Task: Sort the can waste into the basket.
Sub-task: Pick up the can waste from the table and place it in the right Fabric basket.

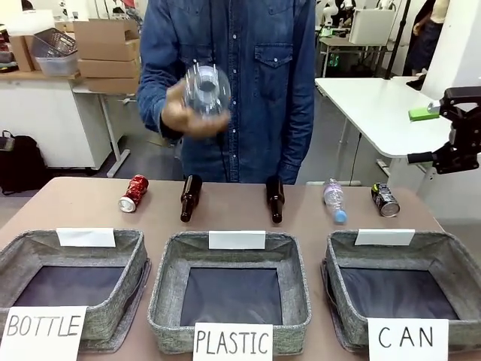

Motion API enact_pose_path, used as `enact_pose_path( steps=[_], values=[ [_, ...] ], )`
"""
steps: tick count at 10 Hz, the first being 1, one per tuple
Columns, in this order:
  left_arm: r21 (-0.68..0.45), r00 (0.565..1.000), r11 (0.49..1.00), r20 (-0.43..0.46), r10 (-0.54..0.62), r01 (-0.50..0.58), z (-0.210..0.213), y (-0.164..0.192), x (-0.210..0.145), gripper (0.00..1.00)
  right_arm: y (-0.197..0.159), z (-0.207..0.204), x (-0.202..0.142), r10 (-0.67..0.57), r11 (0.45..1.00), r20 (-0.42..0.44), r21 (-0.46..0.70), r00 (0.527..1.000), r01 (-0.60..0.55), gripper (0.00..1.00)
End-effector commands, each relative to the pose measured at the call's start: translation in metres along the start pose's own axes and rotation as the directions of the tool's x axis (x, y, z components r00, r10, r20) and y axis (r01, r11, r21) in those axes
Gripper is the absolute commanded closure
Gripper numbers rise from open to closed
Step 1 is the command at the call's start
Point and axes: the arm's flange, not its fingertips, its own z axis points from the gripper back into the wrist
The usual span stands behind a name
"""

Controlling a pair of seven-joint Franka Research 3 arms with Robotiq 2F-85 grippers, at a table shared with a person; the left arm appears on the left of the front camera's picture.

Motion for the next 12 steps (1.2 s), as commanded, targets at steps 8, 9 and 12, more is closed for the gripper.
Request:
enact_pose_path(
  steps=[8, 9, 12],
  values=[
    [0.155, 0.997, 0.986, 0.062, 0.043, -0.053, 0.017, -0.006, 0.014, 0.0, 0.001, -0.002, 0.004, 0.028, 0.999, 0.008, 0.021, 1.0, -0.028, 0.0],
    [0.169, 0.998, 0.985, 0.05, 0.032, -0.04, 0.01, -0.007, 0.017, 0.0, 0.001, -0.002, 0.004, 0.028, 0.999, 0.008, 0.021, 1.0, -0.028, 0.0],
    [0.151, 0.999, 0.988, -0.03, 0.04, -0.035, -0.012, 0.0, 0.034, 0.0, 0.001, -0.002, 0.004, 0.028, 0.999, 0.008, 0.021, 1.0, -0.028, 0.0]
  ],
)
